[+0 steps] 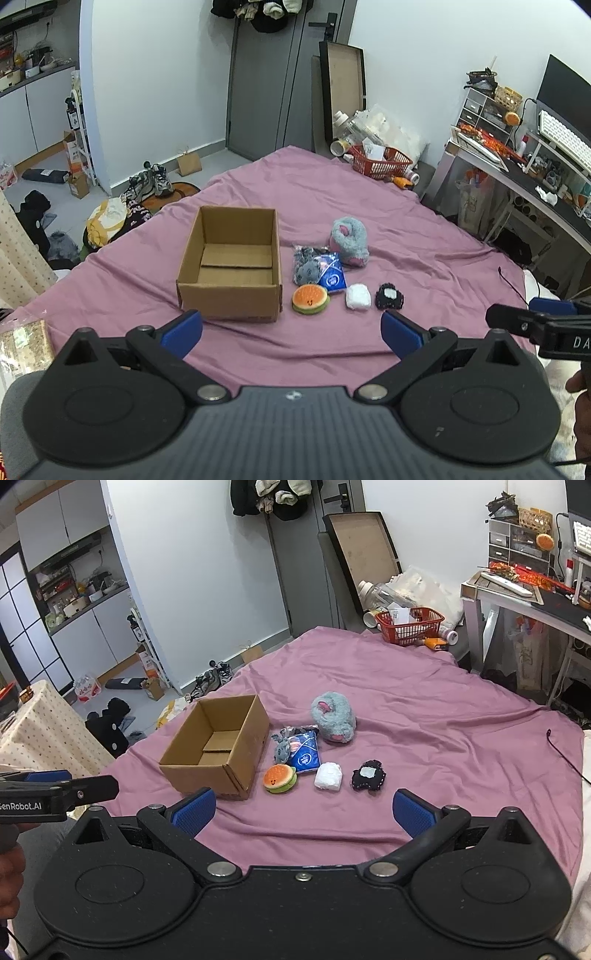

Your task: Organize soft objects

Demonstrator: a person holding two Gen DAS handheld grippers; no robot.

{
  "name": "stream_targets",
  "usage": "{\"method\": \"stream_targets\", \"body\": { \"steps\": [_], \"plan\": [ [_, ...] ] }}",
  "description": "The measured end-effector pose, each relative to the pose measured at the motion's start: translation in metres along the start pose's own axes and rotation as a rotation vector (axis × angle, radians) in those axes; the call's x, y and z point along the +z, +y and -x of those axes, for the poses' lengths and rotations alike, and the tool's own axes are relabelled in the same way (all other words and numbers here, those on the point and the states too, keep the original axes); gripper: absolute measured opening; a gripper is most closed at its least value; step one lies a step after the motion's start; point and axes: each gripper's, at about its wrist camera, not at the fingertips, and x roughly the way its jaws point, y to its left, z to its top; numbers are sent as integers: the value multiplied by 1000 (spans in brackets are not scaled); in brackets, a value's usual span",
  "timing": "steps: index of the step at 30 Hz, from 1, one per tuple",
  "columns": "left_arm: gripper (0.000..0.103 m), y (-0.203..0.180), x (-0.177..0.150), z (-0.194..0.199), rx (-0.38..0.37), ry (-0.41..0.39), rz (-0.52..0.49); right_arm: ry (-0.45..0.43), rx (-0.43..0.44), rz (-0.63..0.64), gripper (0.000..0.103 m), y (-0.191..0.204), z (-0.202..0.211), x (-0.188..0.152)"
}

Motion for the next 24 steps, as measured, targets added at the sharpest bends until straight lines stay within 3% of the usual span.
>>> {"method": "stream_targets", "body": {
  "steps": [20, 24],
  "plan": [
    [98, -28, 14, -88, -8, 54, 47, 97, -23, -58, 103, -51, -75, 10],
    [92, -32, 15, -110, -8, 71, 61, 110, -11, -81, 103, -63, -92, 13]
  ]
}}
